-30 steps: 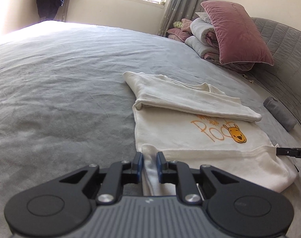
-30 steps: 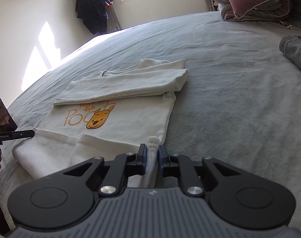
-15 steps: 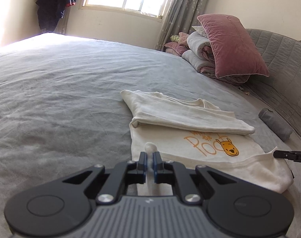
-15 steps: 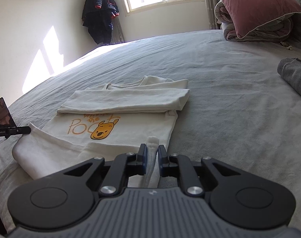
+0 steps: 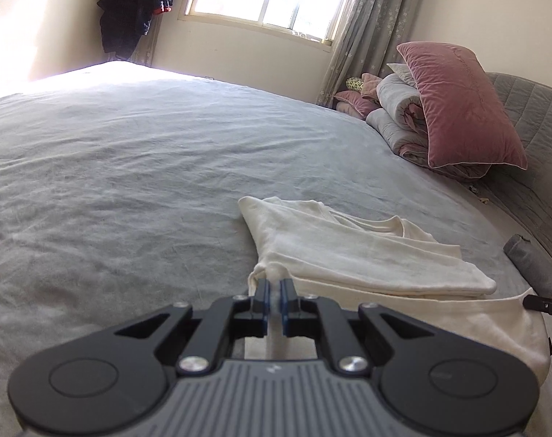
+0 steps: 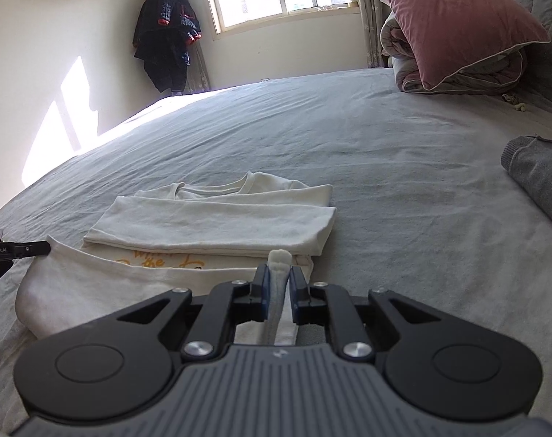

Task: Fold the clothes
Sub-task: 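Lift the hem with both grippers and fold it up over the shirt body, then open both grippers and release the folded hem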

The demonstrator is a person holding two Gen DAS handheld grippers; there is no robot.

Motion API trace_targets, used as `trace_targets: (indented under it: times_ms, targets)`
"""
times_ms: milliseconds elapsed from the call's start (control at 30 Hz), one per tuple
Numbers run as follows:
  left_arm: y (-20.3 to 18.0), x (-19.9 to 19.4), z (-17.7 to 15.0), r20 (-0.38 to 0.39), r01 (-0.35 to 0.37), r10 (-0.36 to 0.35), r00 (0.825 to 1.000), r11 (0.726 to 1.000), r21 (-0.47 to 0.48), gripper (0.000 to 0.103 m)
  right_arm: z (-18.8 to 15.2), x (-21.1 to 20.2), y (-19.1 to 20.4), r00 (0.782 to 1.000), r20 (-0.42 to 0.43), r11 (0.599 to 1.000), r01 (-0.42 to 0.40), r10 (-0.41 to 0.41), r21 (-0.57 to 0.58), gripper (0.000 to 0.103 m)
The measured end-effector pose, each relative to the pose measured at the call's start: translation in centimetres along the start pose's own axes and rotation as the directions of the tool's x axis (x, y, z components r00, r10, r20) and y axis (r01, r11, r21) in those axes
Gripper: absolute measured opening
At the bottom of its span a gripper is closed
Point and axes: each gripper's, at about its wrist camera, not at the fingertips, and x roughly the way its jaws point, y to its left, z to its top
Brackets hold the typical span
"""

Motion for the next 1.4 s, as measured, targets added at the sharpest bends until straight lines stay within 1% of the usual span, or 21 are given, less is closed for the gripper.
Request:
trace_targets:
  times_ms: [67,167,267,433,500,533,567,633,700,767,800,867,967,1067,1100,1167,1233,1267,1333,1367,1400]
  targets:
    - [0.2,0.4,0.3,0.021,0.0,0.001,1.0,1.0,-0.026,0.006,0.1,0.5,-0.3,1.0,0.021,1.0,0.011,-0.012,0.01,0.013]
    - [0.3,1.7,-0.1,0.005,-0.025,0.025,1.0,0.999,-0.032,0.006,0.0,1.6,-0.5,0.999,0.03,0.999,0.028,-0.028,0.016,0.013]
    - [0.2,2.9,-0.9,0.004,-0.054,0.054,0.999,0.999,-0.009,0.006,-0.4,2.8,-0.9,0.998,0.035,0.999,0.045,-0.045,0.019,0.013]
    - [0.4,4.9,-2.0,-0.05,-0.08,0.082,0.995,0.996,0.044,0.007,-1.3,4.3,-1.4,0.998,0.001,0.997,0.07,-0.07,0.011,0.013]
    - [0.5,5.0,-2.1,-0.053,-0.077,0.079,0.995,0.996,0.047,0.008,-1.6,4.5,-1.5,0.997,-0.01,0.997,0.079,-0.079,0.001,0.013]
    - [0.6,4.9,-2.0,-0.052,-0.081,0.083,0.995,0.996,0.046,0.011,-1.8,4.7,-1.5,0.996,-0.016,0.996,0.084,-0.084,-0.004,0.013]
    - [0.6,4.7,-1.9,-0.051,-0.085,0.087,0.995,0.995,0.046,0.016,-1.9,4.8,-1.5,0.996,-0.021,0.996,0.088,-0.088,-0.009,0.014]
    - [0.6,4.0,-1.6,-0.026,-0.103,0.104,0.994,0.994,0.042,0.02,-1.9,4.6,-1.4,0.993,-0.018,0.993,0.113,-0.113,-0.019,0.032]
    - [0.4,3.1,-1.2,0.018,-0.117,0.116,0.993,0.992,0.038,0.02,-1.8,3.9,-1.1,0.989,0.004,0.988,0.149,-0.149,-0.035,0.033]
    - [0.1,2.2,-0.9,0.073,-0.122,0.119,0.99,0.992,0.041,0.02,-1.6,3.4,-0.4,0.987,0.033,0.986,0.158,-0.156,-0.059,0.033]
    - [-0.1,1.7,-0.8,0.093,-0.108,0.103,0.99,0.993,0.045,0.02,-1.5,3.1,0.0,0.987,0.046,0.985,0.158,-0.155,-0.073,0.033]
    - [-0.6,1.3,-0.9,0.106,-0.058,0.051,0.993,0.996,0.065,0.02,-1.5,3.1,1.2,0.989,0.062,0.984,0.139,-0.133,-0.112,0.033]
    - [-2.1,2.1,-2.0,0.063,-0.011,0.001,0.998,0.987,0.159,0.02,-2.1,3.6,2.7,0.995,0.045,0.983,0.092,-0.086,-0.158,0.033]
    - [-2.4,3.3,-3.5,0.005,-0.02,0.02,1.0,0.977,0.214,0.02,-3.4,4.8,3.4,0.997,-0.005,0.979,0.071,-0.073,-0.192,0.034]
    - [-2.3,3.7,-4.0,-0.013,-0.025,0.028,1.0,0.974,0.226,0.02,-3.7,4.9,3.2,0.997,-0.003,0.976,0.07,-0.072,-0.205,0.034]
    - [-1.6,3.4,-4.0,-0.01,-0.02,0.022,1.0,0.978,0.206,0.019,-3.9,4.8,2.6,0.999,0.005,0.976,0.053,-0.053,-0.21,0.034]
    - [-1.2,3.0,-3.7,-0.009,-0.025,0.027,1.0,0.982,0.185,0.014,-3.7,4.6,1.8,0.999,0.004,0.984,0.043,-0.043,-0.175,0.034]
    - [-0.9,2.8,-3.6,-0.008,-0.027,0.029,1.0,0.984,0.175,0.014,-3.6,4.4,1.8,0.998,0.007,0.984,0.061,-0.061,-0.17,0.033]
    - [-1.4,1.6,-3.2,0.02,-0.034,0.031,0.999,0.983,0.182,0.014,-3.4,3.8,2.3,0.996,0.01,0.979,0.094,-0.094,-0.18,0.037]
    - [-1.6,1.0,-3.0,0.032,-0.023,0.017,0.999,0.982,0.185,0.014,-3.4,3.4,2.7,0.997,0.01,0.98,0.076,-0.075,-0.182,0.038]
    - [-2.0,0.3,-2.8,0.04,0.008,-0.016,0.999,0.982,0.187,0.014,-3.3,3.0,3.1,0.998,0.01,0.981,0.057,-0.056,-0.184,0.038]
